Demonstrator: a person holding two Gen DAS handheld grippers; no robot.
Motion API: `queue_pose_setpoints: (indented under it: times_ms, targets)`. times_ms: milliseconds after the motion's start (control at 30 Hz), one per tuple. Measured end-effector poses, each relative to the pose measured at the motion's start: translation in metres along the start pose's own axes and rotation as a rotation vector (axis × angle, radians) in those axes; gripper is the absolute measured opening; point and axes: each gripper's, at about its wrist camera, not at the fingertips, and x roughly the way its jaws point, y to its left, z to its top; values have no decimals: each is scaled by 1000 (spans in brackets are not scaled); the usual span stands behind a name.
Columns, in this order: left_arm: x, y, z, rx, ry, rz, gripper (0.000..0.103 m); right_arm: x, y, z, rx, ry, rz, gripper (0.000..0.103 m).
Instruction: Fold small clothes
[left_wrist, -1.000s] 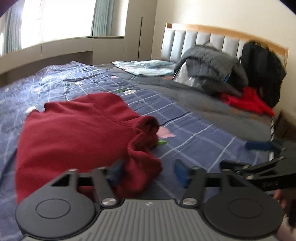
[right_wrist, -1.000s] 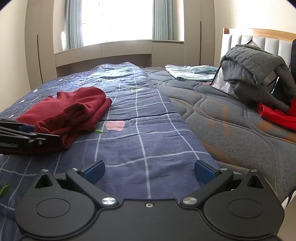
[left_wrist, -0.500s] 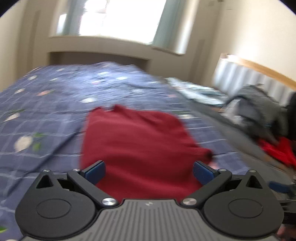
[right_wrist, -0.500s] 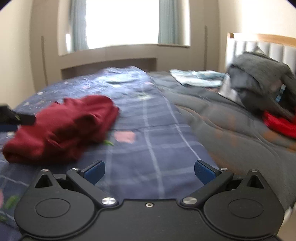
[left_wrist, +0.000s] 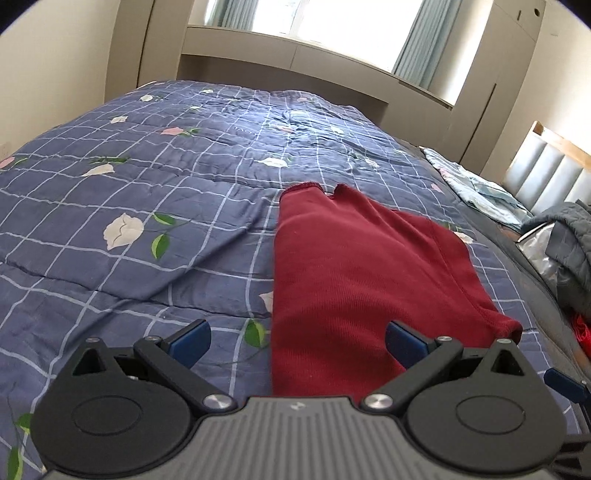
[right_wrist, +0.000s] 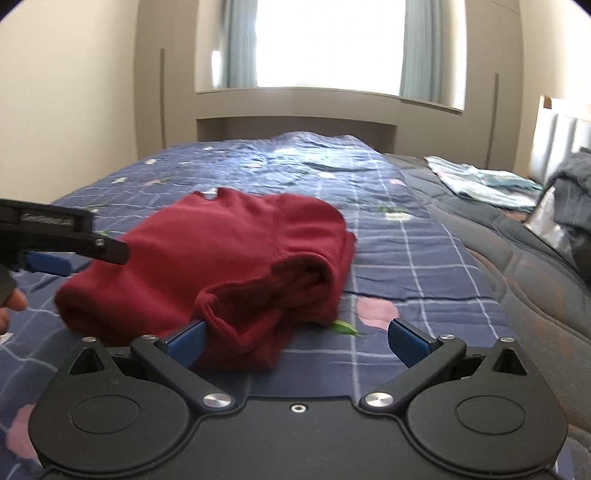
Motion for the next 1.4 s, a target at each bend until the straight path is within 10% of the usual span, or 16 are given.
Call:
queue_pose_setpoints:
  times_ms: [233,500,833,1200,1400]
  targets:
    - [7,0,-4,7,15,-7,103,3,-15,-12,42,36,-78,102]
    - [12,5,3,-2,9,-23,103,-12,-26,6,81,-73,56,103]
    - [25,3,3,5,24,-14,103,105,-52,73,168,55,80,102]
    - [36,5,26,33,-8,-41,103,151,-49,78,-33,-2,-120,102]
    - [52,7,58,51,-28,44,103,152,-37,80,-84,-48,-46,102]
